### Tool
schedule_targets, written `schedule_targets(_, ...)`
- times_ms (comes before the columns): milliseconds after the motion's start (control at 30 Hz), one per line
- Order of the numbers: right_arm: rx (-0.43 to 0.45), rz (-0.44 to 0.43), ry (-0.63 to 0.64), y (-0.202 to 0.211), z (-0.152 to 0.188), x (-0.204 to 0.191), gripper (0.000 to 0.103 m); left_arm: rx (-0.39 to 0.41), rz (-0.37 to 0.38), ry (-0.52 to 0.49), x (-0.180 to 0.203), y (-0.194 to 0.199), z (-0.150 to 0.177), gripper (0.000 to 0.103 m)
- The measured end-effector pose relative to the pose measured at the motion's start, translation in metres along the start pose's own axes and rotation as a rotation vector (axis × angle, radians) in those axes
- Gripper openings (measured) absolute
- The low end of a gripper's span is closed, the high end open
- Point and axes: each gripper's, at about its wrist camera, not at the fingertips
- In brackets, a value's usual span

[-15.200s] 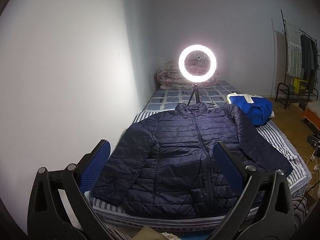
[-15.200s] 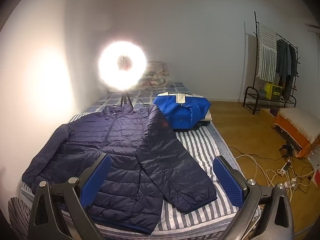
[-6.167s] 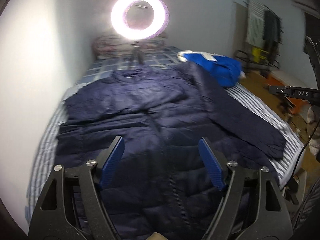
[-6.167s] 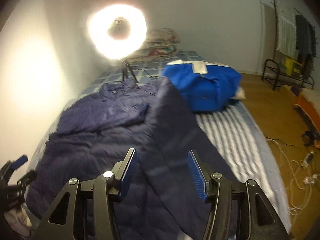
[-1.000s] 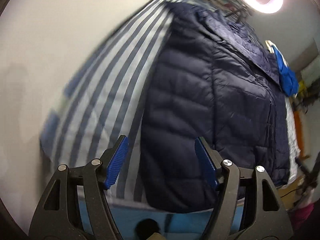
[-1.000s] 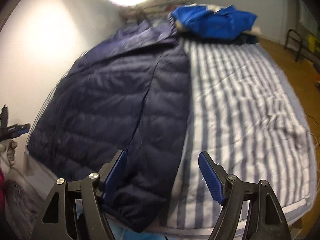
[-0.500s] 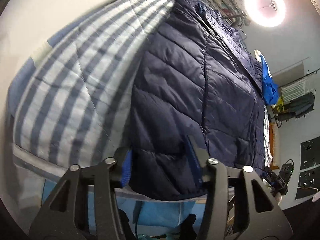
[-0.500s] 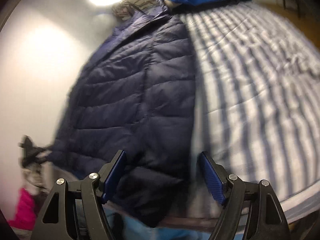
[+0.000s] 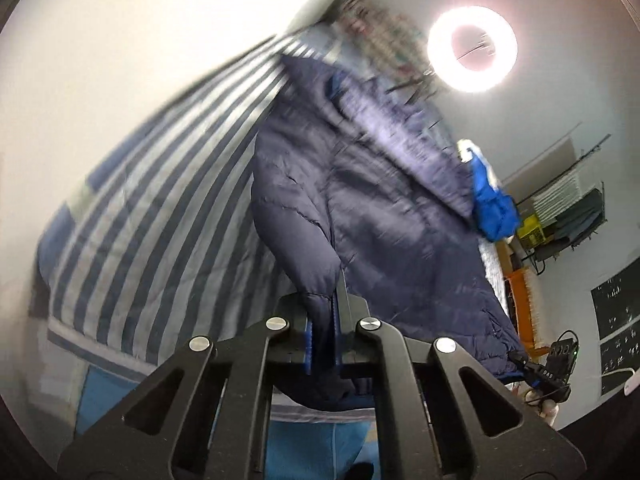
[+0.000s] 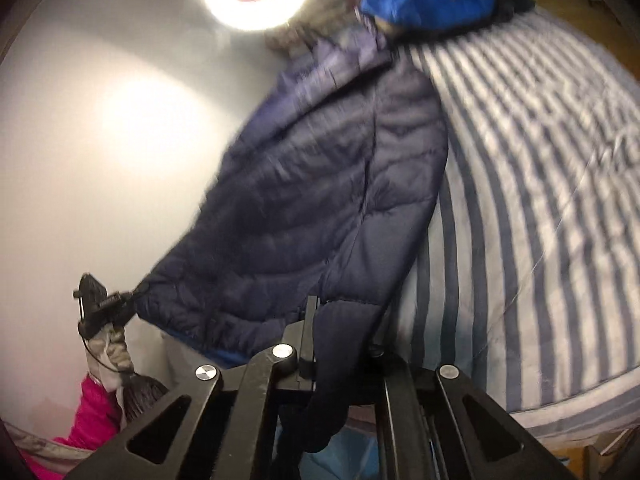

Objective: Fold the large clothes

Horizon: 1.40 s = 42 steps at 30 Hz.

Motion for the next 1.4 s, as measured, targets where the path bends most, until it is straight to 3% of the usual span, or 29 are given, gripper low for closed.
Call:
schedule_targets(133,0.052,0.018,0.05,0.022,-0.002,-0.023,0.002,0.058,0.014,-0.005,0.009,0.021,-0.005,0.004)
schedule_targets(267,0.033,0.042,0.091,0.027,0.003,-0.032,0.002,0.042,-0.009,0.005,0.006,0.021,0.002,0.003)
schedule_targets(533,0.04,-0.064,0.139,0.052,0.01,-0.05,0.001,0.098,-0.008,0.069,-0.007,0.075,0.015,0.002)
schedule_targets(667,0.074,-0.117,0.174,0.072,0.009,-0.063,0.001,0.159,-0.009,0.044,0.005,0.107,0.0,0.002)
schedule_targets(767,0.111,-0.132,0.208,0.08,-0.006,-0.076,0.001,0.206,-0.009,-0.012,0.019,0.111,-0.029,0.002)
schedule_targets(967,0.189,-0.041,0.271,0.056,-0.078,-0.089,0.001,0.243,-0.004,-0.103,0.04,0.064,-0.108,0.002)
schedule_targets(1133,0.226,0.047,0.267,0.016,-0.15,-0.101,0.001,0.247,-0.056,-0.136,0.048,0.004,-0.177,0.002)
schedule_targets(1300,0.228,0.132,0.206,-0.034,-0.213,-0.095,0.001,0.165,-0.15,-0.138,0.04,-0.084,-0.23,0.002)
schedule_targets(1400,0.193,0.211,0.183,-0.074,-0.237,-0.082,0.001,0.102,-0.178,-0.107,0.026,-0.13,-0.238,0.002)
Point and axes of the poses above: each gripper's, at about its wrist camera, not at the fingertips, and y roughly against the way its jaws point, x to its right, z to its underside, and after that the axes turned 10 degrees about -y, right-handed
